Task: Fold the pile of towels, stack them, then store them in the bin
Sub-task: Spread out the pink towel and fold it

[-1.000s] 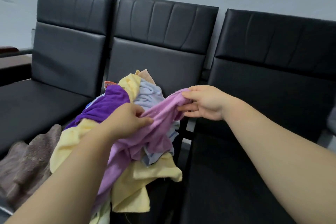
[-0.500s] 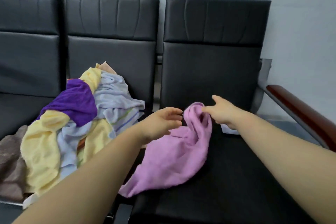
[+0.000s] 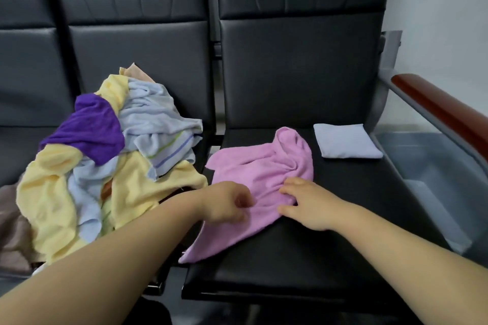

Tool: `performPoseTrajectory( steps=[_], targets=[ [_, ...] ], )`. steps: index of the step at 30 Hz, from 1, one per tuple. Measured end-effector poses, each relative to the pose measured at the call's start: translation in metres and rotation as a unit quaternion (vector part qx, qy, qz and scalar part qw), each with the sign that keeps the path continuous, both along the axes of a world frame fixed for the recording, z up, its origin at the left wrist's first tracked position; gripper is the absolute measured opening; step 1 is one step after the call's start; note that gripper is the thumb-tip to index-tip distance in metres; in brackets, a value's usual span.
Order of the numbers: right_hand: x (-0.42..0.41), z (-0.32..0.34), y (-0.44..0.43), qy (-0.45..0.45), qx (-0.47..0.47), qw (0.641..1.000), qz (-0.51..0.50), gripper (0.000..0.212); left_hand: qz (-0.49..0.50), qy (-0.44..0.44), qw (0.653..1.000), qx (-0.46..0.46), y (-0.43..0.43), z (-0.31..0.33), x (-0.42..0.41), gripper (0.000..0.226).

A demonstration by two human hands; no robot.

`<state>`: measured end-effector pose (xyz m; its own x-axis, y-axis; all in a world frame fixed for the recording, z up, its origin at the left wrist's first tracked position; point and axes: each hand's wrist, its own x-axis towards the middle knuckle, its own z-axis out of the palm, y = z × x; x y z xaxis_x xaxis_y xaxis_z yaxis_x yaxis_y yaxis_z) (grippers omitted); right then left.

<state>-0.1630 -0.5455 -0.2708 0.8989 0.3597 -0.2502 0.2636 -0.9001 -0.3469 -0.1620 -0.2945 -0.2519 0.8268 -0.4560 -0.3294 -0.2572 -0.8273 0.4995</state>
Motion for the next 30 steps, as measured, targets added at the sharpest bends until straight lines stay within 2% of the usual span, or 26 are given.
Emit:
performPoseTrajectory(
  steps=[1,3,5,6,8,10,12,13,15,19,20,24,25,27,29,30],
  targets=[
    [0.003,-0.001,-0.002,0.004,-0.003,1.000,-0.007,0.072,0.027,0.035,0.997,-0.068,0.000,-0.004,0.000,0.027],
    [0.007,-0.002,-0.008,0.005,-0.002,1.000,-0.023,0.073,0.094,0.109,0.966,-0.214,-0.006,-0.009,0.003,0.032],
    [0.007,-0.004,-0.012,-0.029,0.014,0.999,-0.042,0.066,0.117,0.091,0.953,-0.263,-0.010,-0.008,0.010,0.033],
    [0.006,-0.004,-0.012,-0.057,0.028,0.997,-0.046,0.059,0.112,0.043,0.965,-0.232,-0.010,-0.005,0.015,0.031],
    [0.001,-0.004,-0.008,-0.097,0.065,0.993,-0.035,0.043,0.058,-0.049,0.993,-0.088,-0.002,0.002,0.024,0.028],
    [-0.005,-0.006,0.000,-0.093,0.107,0.990,-0.014,0.029,-0.021,-0.047,0.998,0.029,0.010,0.003,0.030,0.032],
    [-0.010,-0.006,0.008,-0.069,0.124,0.990,0.021,0.025,-0.068,-0.024,0.993,0.094,0.016,-0.001,0.031,0.042],
    [-0.011,-0.008,0.011,-0.060,0.119,0.990,0.041,0.027,-0.069,-0.020,0.992,0.104,0.016,-0.004,0.032,0.045],
    [-0.009,-0.010,0.014,-0.060,0.100,0.992,0.058,0.032,-0.063,-0.056,0.991,0.100,0.015,-0.010,0.036,0.034],
    [0.004,-0.009,0.003,-0.077,0.055,0.996,0.001,0.035,-0.058,-0.088,0.993,0.045,0.009,-0.022,0.042,0.004],
    [0.005,-0.008,0.001,-0.078,0.052,0.995,-0.017,0.035,-0.050,-0.090,0.994,0.025,0.006,-0.023,0.041,0.003],
    [-0.009,0.004,0.010,-0.115,0.099,0.987,-0.056,0.026,-0.036,-0.071,0.997,0.007,-0.004,-0.020,0.042,0.005],
    [-0.016,0.008,0.016,-0.102,0.125,0.985,-0.060,0.023,-0.045,-0.053,0.998,0.006,-0.004,-0.019,0.042,0.004],
    [-0.030,0.012,0.029,-0.022,0.158,0.985,-0.063,0.035,-0.051,-0.014,0.999,0.005,-0.001,-0.015,0.042,0.021],
    [-0.039,0.007,0.038,0.017,0.119,0.992,-0.043,0.042,-0.051,0.000,0.999,0.012,0.003,-0.011,0.043,0.033],
    [-0.040,0.004,0.040,0.004,0.087,0.996,-0.032,0.036,-0.055,-0.004,0.998,0.019,0.003,-0.011,0.042,0.035]
  ],
)
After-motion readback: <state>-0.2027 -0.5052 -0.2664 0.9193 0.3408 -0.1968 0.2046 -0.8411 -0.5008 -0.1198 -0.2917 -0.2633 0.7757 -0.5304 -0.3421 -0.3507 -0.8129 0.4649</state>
